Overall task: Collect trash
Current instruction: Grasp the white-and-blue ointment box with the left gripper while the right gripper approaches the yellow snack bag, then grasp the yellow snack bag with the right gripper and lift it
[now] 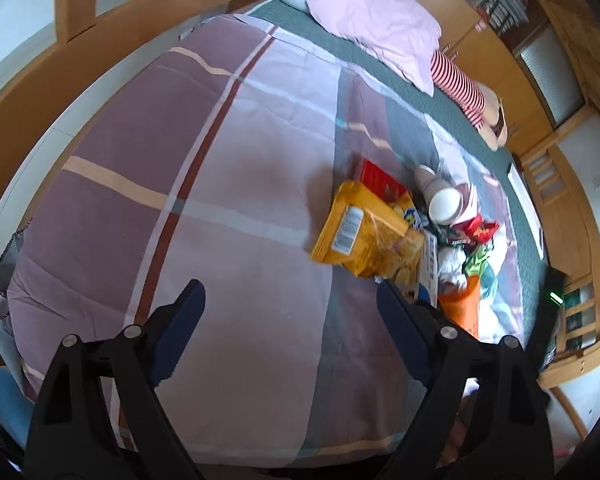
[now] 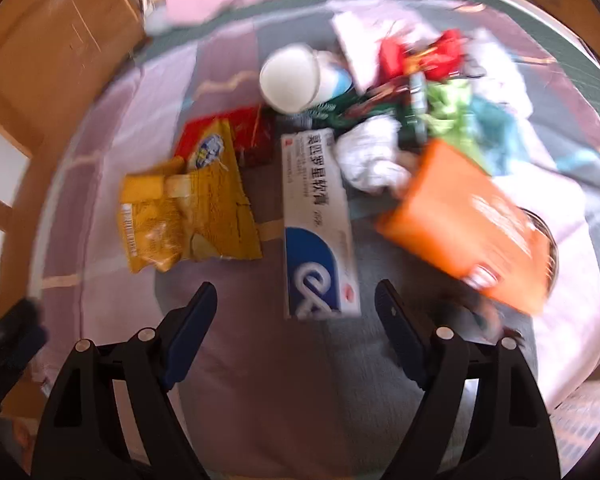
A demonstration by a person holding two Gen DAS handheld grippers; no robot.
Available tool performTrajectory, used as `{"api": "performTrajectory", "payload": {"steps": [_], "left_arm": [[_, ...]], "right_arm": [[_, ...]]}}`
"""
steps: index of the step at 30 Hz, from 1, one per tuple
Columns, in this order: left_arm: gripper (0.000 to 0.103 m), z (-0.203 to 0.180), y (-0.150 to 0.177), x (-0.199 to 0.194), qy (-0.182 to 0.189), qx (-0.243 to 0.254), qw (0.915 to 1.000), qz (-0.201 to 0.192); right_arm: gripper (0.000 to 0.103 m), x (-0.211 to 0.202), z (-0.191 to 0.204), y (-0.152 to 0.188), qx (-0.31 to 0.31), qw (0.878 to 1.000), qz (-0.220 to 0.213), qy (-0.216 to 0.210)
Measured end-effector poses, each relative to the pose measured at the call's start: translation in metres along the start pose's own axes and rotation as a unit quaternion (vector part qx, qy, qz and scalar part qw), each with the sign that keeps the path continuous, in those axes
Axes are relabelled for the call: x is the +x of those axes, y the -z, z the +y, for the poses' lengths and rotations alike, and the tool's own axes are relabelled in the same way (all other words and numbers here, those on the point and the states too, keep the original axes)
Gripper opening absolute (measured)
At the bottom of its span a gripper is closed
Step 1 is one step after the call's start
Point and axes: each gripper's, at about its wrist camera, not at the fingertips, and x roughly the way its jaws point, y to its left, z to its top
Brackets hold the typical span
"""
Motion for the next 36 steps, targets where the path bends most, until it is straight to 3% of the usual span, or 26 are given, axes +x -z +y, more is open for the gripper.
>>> {"api": "performTrajectory", "payload": {"steps": [1,2,3,4,5,8,9,12,14,15,17,18,20,22,24,27,31,33,35,36], "left_arm": [[0.088,0.001,0.0,0.002,0.006,-0.006,1.0,0.002],[0.088,0.003,-0.001,0.005,0.019,-0.015,0.9997,0.008],[0.088,0.004,-0.001,0.005,0.027,-0.021,0.9994,0.012],[0.088,0.007,-0.001,0.005,0.034,-0.028,0.9989,0.017],[0.088,0.012,-0.002,0.006,0.042,-0.042,0.998,0.022],[0.089,0.024,-0.006,0.0,0.04,-0.073,0.9965,0.013],[0.089,0.028,-0.007,-0.004,0.038,-0.082,0.9959,0.007],[0.091,0.039,-0.011,-0.014,0.033,-0.098,0.9945,-0.012],[0.092,0.045,-0.012,-0.017,0.02,-0.103,0.9943,-0.02],[0.093,0.048,-0.013,-0.018,0.014,-0.106,0.9941,-0.022],[0.093,0.053,-0.013,-0.015,0.008,-0.115,0.9932,-0.018],[0.093,0.056,-0.012,-0.013,0.006,-0.119,0.9927,-0.012],[0.093,0.056,-0.01,-0.005,0.006,-0.12,0.9927,0.005],[0.093,0.049,-0.005,0.003,0.0,-0.106,0.9942,0.022],[0.093,0.032,0.002,0.016,-0.006,-0.071,0.9966,0.041],[0.093,0.003,0.018,0.039,0.002,-0.02,0.9964,0.082],[0.093,-0.03,0.041,0.07,-0.001,0.03,0.9916,0.126],[0.086,-0.041,0.052,0.078,-0.022,0.058,0.9911,0.118],[0.054,-0.044,0.056,0.076,-0.065,0.085,0.9897,0.096],[0.047,-0.041,0.055,0.073,-0.075,0.083,0.9896,0.091]], "right_arm": [[0.08,0.009,0.003,-0.007,-0.01,1.0,0.003,0.015],[0.072,0.017,0.004,-0.012,-0.018,1.0,0.007,0.021],[0.052,0.023,0.002,-0.014,-0.018,1.0,0.014,0.016],[0.043,0.025,-0.002,-0.013,-0.014,1.0,0.02,0.002],[0.041,0.025,-0.004,-0.01,-0.008,1.0,0.022,-0.021],[0.041,0.016,0.002,0.008,-0.028,0.994,0.04,-0.101],[0.041,0.011,0.01,0.018,-0.048,0.988,0.052,-0.139],[0.041,-0.002,0.034,0.043,-0.123,0.97,0.073,-0.198],[0.043,-0.007,0.043,0.051,-0.15,0.964,0.078,-0.204],[0.049,-0.008,0.045,0.052,-0.152,0.963,0.079,-0.21],[0.059,-0.011,0.037,0.045,-0.122,0.965,0.071,-0.22],[0.06,-0.017,0.024,0.036,-0.082,0.969,0.049,-0.227],[0.06,-0.033,-0.002,0.024,-0.018,0.974,0.002,-0.226],[0.062,-0.049,-0.037,0.014,0.055,0.978,-0.063,-0.192],[0.062,-0.058,-0.06,0.009,0.095,0.976,-0.096,-0.17],[0.062,-0.064,-0.077,0.005,0.116,0.976,-0.118,-0.139],[0.063,-0.055,-0.064,0.01,0.109,0.978,-0.111,-0.14],[0.064,-0.049,-0.055,0.009,0.099,0.979,-0.11,-0.139],[0.064,-0.045,-0.038,0.005,0.091,0.98,-0.112,-0.136],[0.064,-0.045,-0.035,0.004,0.085,0.981,-0.114,-0.133]]}}
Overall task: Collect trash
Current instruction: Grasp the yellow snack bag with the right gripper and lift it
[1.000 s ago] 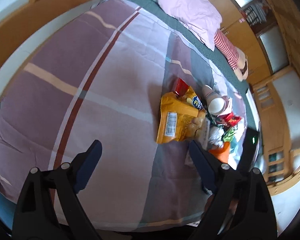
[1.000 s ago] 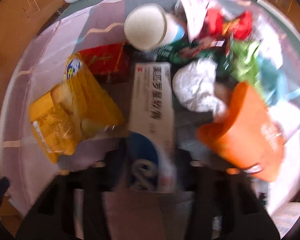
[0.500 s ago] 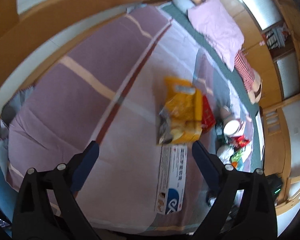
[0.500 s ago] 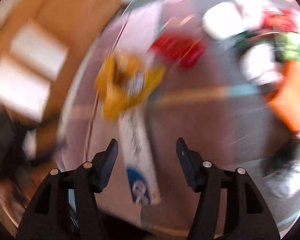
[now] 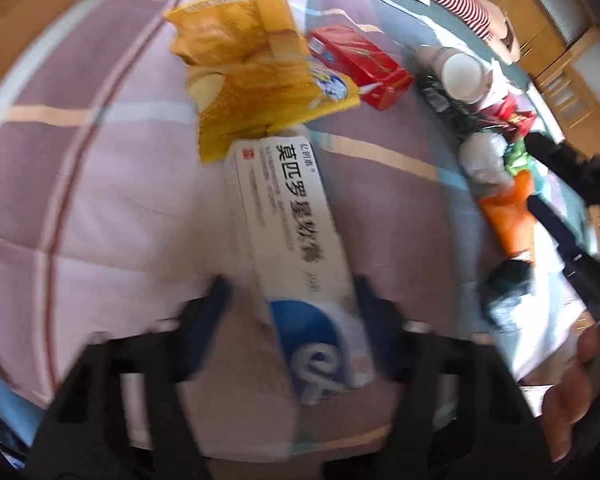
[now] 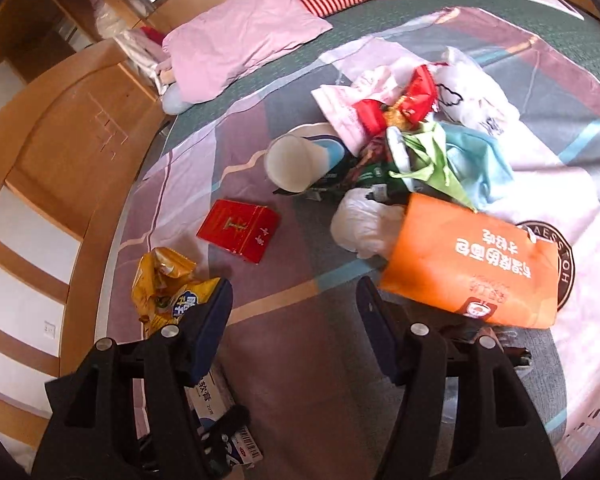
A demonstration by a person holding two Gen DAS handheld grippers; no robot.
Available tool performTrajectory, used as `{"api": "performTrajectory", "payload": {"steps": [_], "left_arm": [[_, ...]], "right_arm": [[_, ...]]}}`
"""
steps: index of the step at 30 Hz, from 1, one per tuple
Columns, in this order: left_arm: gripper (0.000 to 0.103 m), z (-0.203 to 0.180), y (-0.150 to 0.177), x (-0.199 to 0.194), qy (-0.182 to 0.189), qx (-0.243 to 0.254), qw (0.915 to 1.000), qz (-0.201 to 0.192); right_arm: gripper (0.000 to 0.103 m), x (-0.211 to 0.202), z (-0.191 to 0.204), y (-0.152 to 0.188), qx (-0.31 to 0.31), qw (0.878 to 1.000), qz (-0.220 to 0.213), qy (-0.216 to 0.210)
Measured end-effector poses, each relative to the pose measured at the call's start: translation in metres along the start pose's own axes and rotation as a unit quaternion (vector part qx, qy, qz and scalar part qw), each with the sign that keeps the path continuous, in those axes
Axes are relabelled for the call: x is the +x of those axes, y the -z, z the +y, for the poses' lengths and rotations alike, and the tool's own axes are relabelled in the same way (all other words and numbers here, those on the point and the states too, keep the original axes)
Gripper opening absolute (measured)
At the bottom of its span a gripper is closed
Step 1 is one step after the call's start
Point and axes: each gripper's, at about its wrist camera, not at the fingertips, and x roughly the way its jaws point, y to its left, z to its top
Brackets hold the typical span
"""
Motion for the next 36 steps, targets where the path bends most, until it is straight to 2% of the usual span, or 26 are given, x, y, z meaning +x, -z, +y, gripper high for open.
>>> {"api": "performTrajectory", "payload": {"steps": [1,3,4,8,10,12,15,19,21,24,32,34,36], "left_arm": [[0.045,0.006,-0.001,-0.003,0.007,-0.011,0.9999,-0.001],[0.043,0.032,-0.002,-0.012,0.04,-0.067,0.9969,0.0],[0.043,0.041,0.0,-0.018,0.041,-0.084,0.9956,-0.006],[0.043,0.078,0.003,-0.072,0.044,-0.144,0.9848,-0.086],[0.043,0.09,0.005,-0.096,0.025,-0.16,0.9781,-0.13],[0.043,0.096,0.005,-0.112,-0.012,-0.17,0.9709,-0.168],[0.043,0.094,0.005,-0.111,-0.03,-0.167,0.9707,-0.17],[0.043,0.087,0.006,-0.108,-0.027,-0.149,0.9755,-0.16],[0.044,0.083,0.003,-0.107,-0.028,-0.143,0.9764,-0.16],[0.044,0.08,0.005,-0.107,-0.023,-0.144,0.9762,-0.161],[0.044,0.082,0.01,-0.105,-0.024,-0.14,0.9755,-0.168],[0.044,0.081,0.012,-0.106,-0.025,-0.139,0.9754,-0.169],[0.044,0.077,0.012,-0.106,-0.023,-0.132,0.9759,-0.172]], "right_arm": [[0.064,-0.003,-0.003,-0.002,-0.004,1.0,0.001,-0.001],[0.064,0.003,0.0,-0.003,-0.011,1.0,0.004,0.0],[0.064,0.004,0.001,-0.003,-0.013,1.0,0.005,0.002],[0.065,0.019,0.032,-0.004,-0.062,0.998,0.009,0.0],[0.07,0.031,0.064,0.0,-0.123,0.992,0.006,-0.004],[0.078,0.04,0.094,0.005,-0.174,0.984,0.0,-0.024],[0.088,0.063,0.134,0.014,-0.233,0.971,0.0,-0.049],[0.088,0.116,0.157,0.03,-0.27,0.961,0.056,0.0],[0.075,0.131,0.157,0.037,-0.271,0.959,0.084,0.018],[0.055,0.127,0.156,0.037,-0.275,0.958,0.076,0.018],[0.053,0.093,0.126,0.016,-0.201,0.978,0.051,-0.012],[0.053,0.081,0.121,0.013,-0.191,0.98,0.043,-0.02],[0.053,0.075,0.117,0.009,-0.192,0.981,0.035,-0.01]]}}
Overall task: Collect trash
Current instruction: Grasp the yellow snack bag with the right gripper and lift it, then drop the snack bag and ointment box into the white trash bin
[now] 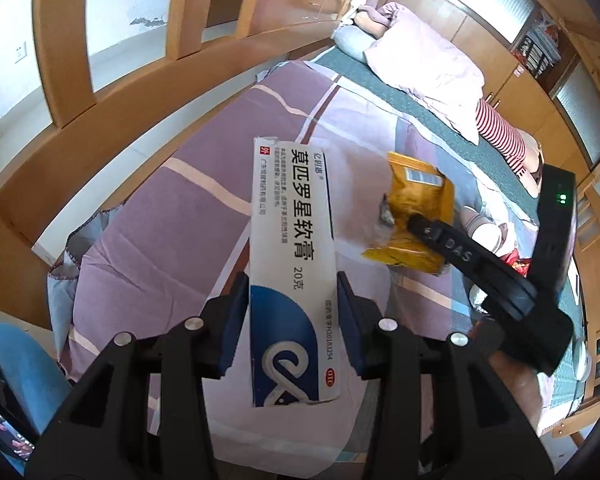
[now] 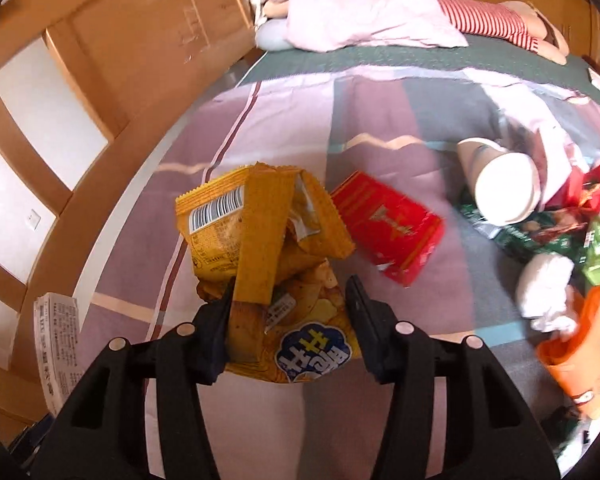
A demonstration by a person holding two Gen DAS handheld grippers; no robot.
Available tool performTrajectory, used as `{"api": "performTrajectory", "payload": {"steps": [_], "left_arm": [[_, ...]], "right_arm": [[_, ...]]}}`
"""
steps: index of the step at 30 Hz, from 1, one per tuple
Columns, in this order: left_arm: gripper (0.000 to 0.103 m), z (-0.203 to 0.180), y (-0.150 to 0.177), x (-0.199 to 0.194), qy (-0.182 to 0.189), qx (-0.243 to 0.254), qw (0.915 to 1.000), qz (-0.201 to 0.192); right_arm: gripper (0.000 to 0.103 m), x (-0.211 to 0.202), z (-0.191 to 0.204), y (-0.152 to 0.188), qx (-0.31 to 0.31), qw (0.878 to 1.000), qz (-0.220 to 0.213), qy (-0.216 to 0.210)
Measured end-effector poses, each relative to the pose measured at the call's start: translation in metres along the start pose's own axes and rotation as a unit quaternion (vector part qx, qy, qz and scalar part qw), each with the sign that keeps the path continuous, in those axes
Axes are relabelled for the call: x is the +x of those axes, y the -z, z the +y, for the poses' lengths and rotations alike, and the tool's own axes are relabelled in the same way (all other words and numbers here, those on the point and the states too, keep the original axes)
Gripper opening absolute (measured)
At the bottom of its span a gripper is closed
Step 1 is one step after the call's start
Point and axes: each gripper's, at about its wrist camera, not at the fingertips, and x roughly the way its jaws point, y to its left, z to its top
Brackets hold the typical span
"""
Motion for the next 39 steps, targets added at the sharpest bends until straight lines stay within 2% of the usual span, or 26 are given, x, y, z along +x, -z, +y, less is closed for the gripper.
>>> {"api": "performTrajectory", "payload": {"steps": [3,4,7,9,12,14,16,19,20,21,22,25,26,27,28,29,31,33,34,36,37,39], "left_arm": [[0.044,-0.007,0.001,0.0,0.02,0.009,0.9998,-0.002],[0.044,-0.008,0.0,0.001,0.033,0.01,0.9994,-0.002],[0.044,-0.02,0.001,0.003,0.092,0.023,0.9955,0.01],[0.044,-0.032,0.003,0.005,0.155,0.033,0.9869,0.029],[0.044,-0.056,0.014,-0.001,0.221,0.068,0.9722,0.04],[0.044,-0.074,0.024,-0.011,0.247,0.107,0.9625,0.035],[0.044,-0.09,0.035,-0.02,0.281,0.132,0.9499,0.037],[0.044,-0.116,0.056,-0.035,0.348,0.162,0.9218,0.054],[0.044,-0.13,0.069,-0.041,0.376,0.177,0.9069,0.067],[0.044,-0.139,0.078,-0.043,0.39,0.186,0.8986,0.075],[0.044,-0.153,0.093,-0.047,0.41,0.203,0.8851,0.088],[0.044,-0.183,0.13,-0.054,0.44,0.241,0.8561,0.122],[0.044,-0.195,0.145,-0.056,0.451,0.257,0.8431,0.14],[0.044,-0.208,0.16,-0.059,0.464,0.272,0.8283,0.157],[0.044,-0.219,0.172,-0.064,0.472,0.283,0.8185,0.165],[0.044,-0.233,0.187,-0.072,0.479,0.308,0.8039,0.172],[0.044,-0.247,0.203,-0.081,0.501,0.324,0.7812,0.183],[0.046,-0.265,0.227,-0.088,0.524,0.34,0.7495,0.22],[0.048,-0.277,0.241,-0.093,0.532,0.358,0.7306,0.235],[0.064,-0.286,0.262,-0.098,0.528,0.392,0.7153,0.236],[0.08,-0.29,0.271,-0.102,0.52,0.408,0.7133,0.234],[0.083,-0.295,0.277,-0.101,0.505,0.421,0.7192,0.225]], "right_arm": [[0.053,-0.027,-0.013,-0.001,0.02,0.999,-0.036,0.01],[0.053,-0.046,-0.019,-0.001,0.03,0.998,-0.061,0.008],[0.053,-0.113,-0.043,0.015,0.062,0.99,-0.127,0.0],[0.053,-0.158,-0.066,0.036,0.078,0.987,-0.139,-0.01],[0.053,-0.214,-0.101,0.064,0.093,0.986,-0.137,0.006],[0.053,-0.254,-0.125,0.081,0.087,0.986,-0.139,0.036],[0.053,-0.294,-0.155,0.1,0.082,0.983,-0.135,0.097],[0.053,-0.336,-0.2,0.134,0.112,0.973,-0.11,0.172],[0.053,-0.348,-0.217,0.15,0.129,0.968,-0.096,0.195],[0.053,-0.356,-0.23,0.164,0.143,0.963,-0.08,0.215],[0.053,-0.359,-0.239,0.176,0.154,0.959,-0.067,0.228],[0.061,-0.359,-0.267,0.217,0.199,0.949,0.006,0.246],[0.065,-0.356,-0.277,0.232,0.217,0.946,0.034,0.239],[0.066,-0.359,-0.286,0.243,0.239,0.941,0.04,0.235],[0.067,-0.367,-0.292,0.251,0.258,0.937,0.033,0.233],[0.07,-0.376,-0.298,0.258,0.279,0.932,0.016,0.232],[0.077,-0.4,-0.309,0.269,0.327,0.914,-0.029,0.239],[0.079,-0.422,-0.319,0.276,0.362,0.899,-0.064,0.239],[0.079,-0.428,-0.322,0.276,0.368,0.895,-0.075,0.241],[0.079,-0.441,-0.322,0.278,0.368,0.89,-0.096,0.253],[0.079,-0.444,-0.32,0.277,0.363,0.889,-0.101,0.261],[0.082,-0.448,-0.315,0.275,0.351,0.891,-0.108,0.266]]}}
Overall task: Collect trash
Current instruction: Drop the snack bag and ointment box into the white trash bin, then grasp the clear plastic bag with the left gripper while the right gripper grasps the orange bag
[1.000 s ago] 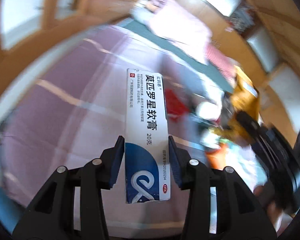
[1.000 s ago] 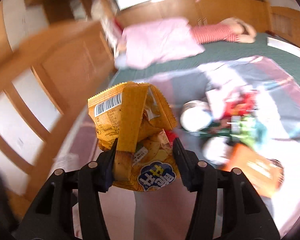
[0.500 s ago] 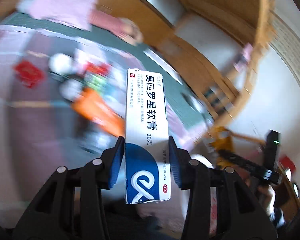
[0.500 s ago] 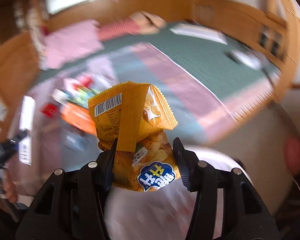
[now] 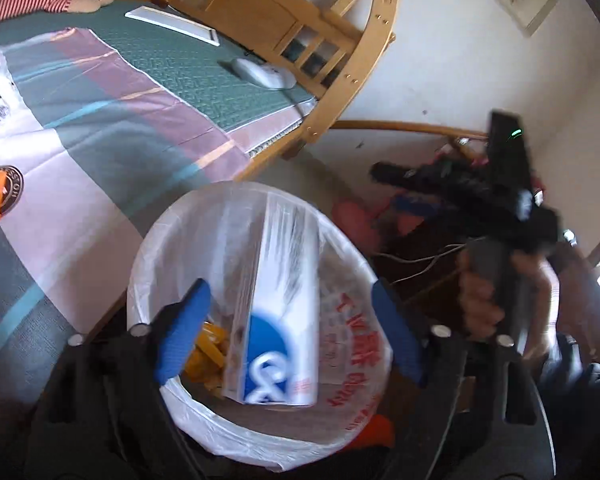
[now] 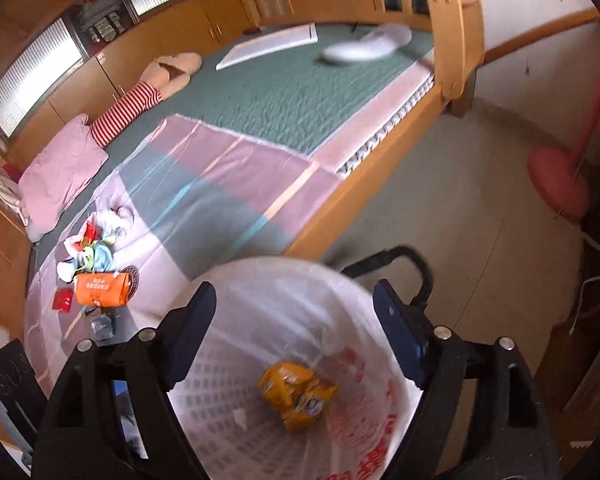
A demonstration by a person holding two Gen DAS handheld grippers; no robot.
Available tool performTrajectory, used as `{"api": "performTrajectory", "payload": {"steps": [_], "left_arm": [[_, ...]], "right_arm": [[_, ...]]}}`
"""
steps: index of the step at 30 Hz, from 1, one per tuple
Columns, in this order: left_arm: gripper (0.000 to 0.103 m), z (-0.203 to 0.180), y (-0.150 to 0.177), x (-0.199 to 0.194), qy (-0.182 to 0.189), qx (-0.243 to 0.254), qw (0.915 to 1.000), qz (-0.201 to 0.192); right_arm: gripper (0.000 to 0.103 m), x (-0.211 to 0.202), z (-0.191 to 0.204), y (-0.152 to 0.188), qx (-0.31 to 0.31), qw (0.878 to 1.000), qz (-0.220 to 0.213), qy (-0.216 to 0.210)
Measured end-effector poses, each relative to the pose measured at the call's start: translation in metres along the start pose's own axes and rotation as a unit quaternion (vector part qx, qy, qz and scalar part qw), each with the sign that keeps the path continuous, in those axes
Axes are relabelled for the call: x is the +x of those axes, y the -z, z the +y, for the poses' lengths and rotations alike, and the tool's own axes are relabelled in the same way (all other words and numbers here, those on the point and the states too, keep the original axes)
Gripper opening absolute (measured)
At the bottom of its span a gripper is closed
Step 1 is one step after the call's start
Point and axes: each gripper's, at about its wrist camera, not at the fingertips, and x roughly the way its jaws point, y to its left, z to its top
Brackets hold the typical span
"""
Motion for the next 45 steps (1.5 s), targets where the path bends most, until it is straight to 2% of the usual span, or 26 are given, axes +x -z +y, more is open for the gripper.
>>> {"api": "performTrajectory", "payload": {"steps": [4,7,10,13,15,17,18,19,22,23,24,25,29,31,35,37,39,40,42,44,45], "left_arm": [[0.087,0.018,-0.013,-0.021,-0.005,-0.036,0.9987,-0.036],[0.087,0.038,-0.026,-0.052,-0.032,-0.057,0.9952,-0.073],[0.088,0.057,-0.044,-0.079,-0.119,-0.06,0.985,-0.11],[0.089,0.097,-0.05,-0.107,-0.245,-0.108,0.9545,-0.131],[0.089,0.136,-0.044,-0.114,-0.341,-0.154,0.9222,-0.099],[0.089,0.164,-0.038,-0.108,-0.378,-0.176,0.906,-0.071],[0.089,0.177,-0.035,-0.101,-0.386,-0.188,0.9013,-0.058],[0.088,0.188,-0.031,-0.096,-0.385,-0.199,0.9,-0.046],[0.088,0.208,-0.025,-0.071,-0.348,-0.224,0.9103,-0.013],[0.082,0.213,-0.024,-0.061,-0.336,-0.222,0.9154,0.004],[0.074,0.218,-0.023,-0.057,-0.335,-0.222,0.9158,0.008],[0.057,0.223,-0.021,-0.055,-0.341,-0.226,0.9126,0.008],[0.043,0.23,-0.009,-0.063,-0.335,-0.25,0.9085,-0.006],[0.042,0.226,-0.001,-0.077,-0.346,-0.263,0.9005,-0.018],[0.042,0.211,0.001,-0.136,-0.388,-0.276,0.8762,-0.074],[0.042,0.201,0.003,-0.168,-0.392,-0.275,0.871,-0.109],[0.043,0.189,0.005,-0.197,-0.408,-0.264,0.8624,-0.141],[0.043,0.185,0.008,-0.211,-0.422,-0.261,0.8544,-0.154],[0.043,0.184,0.014,-0.231,-0.436,-0.267,0.8432,-0.167],[0.043,0.19,0.023,-0.248,-0.435,-0.285,0.8364,-0.173],[0.043,0.192,0.027,-0.256,-0.432,-0.292,0.8352,-0.174]], "right_arm": [[0.082,0.0,0.004,-0.001,-0.024,1.0,-0.009,-0.002],[0.082,-0.002,0.005,-0.001,-0.03,0.999,-0.01,-0.011],[0.083,-0.007,0.01,0.001,-0.034,0.999,-0.016,-0.018],[0.083,-0.008,0.028,0.006,-0.067,0.997,-0.017,-0.025],[0.083,-0.006,0.043,0.008,-0.088,0.996,-0.02,-0.023],[0.083,-0.003,0.059,0.009,-0.099,0.994,-0.015,-0.04],[0.083,-0.001,0.064,0.01,-0.1,0.994,-0.011,-0.049],[0.083,0.001,0.07,0.011,-0.1,0.993,-0.004,-0.063],[0.083,0.003,0.084,0.016,-0.108,0.991,0.005,-0.081],[0.083,0.004,0.088,0.018,-0.114,0.99,0.005,-0.08],[0.083,0.004,0.091,0.02,-0.117,0.99,0.006,-0.08],[0.083,0.006,0.094,0.021,-0.118,0.99,0.01,-0.08],[0.083,0.017,0.114,0.023,-0.119,0.988,0.027,-0.093],[0.083,0.027,0.129,0.024,-0.117,0.987,0.035,-0.103],[0.083,0.066,0.185,0.027,-0.117,0.983,0.054,-0.13],[0.083,0.091,0.221,0.032,-0.139,0.981,0.066,-0.122],[0.085,0.123,0.265,0.04,-0.188,0.975,0.071,-0.091],[0.086,0.14,0.289,0.046,-0.226,0.969,0.07,-0.067],[0.086,0.179,0.339,0.063,-0.308,0.948,0.078,-0.02],[0.086,0.212,0.373,0.077,-0.363,0.927,0.088,0.018],[0.086,0.223,0.381,0.083,-0.378,0.921,0.092,0.031]]}}
